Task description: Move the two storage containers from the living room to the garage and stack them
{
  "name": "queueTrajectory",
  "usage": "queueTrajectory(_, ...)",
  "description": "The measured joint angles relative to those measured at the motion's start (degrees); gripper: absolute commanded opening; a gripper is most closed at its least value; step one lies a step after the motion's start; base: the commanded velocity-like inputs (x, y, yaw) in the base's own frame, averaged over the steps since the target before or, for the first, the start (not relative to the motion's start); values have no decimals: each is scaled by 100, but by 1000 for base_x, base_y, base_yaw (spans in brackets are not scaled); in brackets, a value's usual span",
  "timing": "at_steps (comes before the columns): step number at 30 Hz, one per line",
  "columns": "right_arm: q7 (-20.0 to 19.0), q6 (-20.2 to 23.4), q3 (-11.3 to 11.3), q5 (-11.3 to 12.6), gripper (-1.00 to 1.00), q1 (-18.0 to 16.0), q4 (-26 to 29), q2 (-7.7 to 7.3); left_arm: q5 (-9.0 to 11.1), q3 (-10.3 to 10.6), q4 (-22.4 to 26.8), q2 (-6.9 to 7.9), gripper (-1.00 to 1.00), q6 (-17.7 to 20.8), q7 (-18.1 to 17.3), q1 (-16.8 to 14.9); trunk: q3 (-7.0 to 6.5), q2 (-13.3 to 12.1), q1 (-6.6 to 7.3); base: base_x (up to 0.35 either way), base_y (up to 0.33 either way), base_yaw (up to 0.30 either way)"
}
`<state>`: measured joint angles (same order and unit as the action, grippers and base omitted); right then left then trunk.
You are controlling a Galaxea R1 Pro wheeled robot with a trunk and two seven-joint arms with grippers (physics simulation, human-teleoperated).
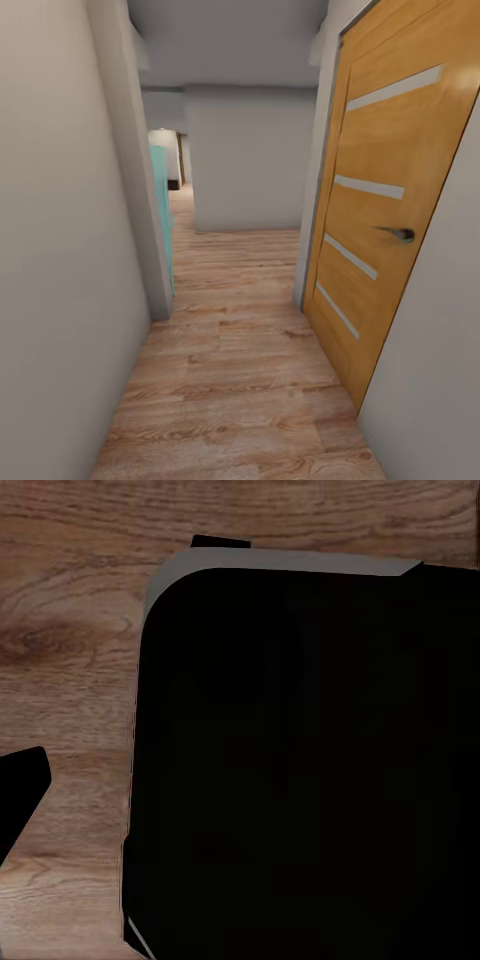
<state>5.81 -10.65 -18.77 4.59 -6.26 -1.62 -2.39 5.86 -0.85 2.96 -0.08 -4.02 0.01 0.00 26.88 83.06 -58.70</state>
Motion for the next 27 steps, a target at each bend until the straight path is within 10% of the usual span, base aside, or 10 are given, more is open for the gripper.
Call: queueTrajectory(27,-18,-2,-70,-88,100,0,3,-18,2,5,-2,0,100,8,8,0,0,0,0,317,-103,11)
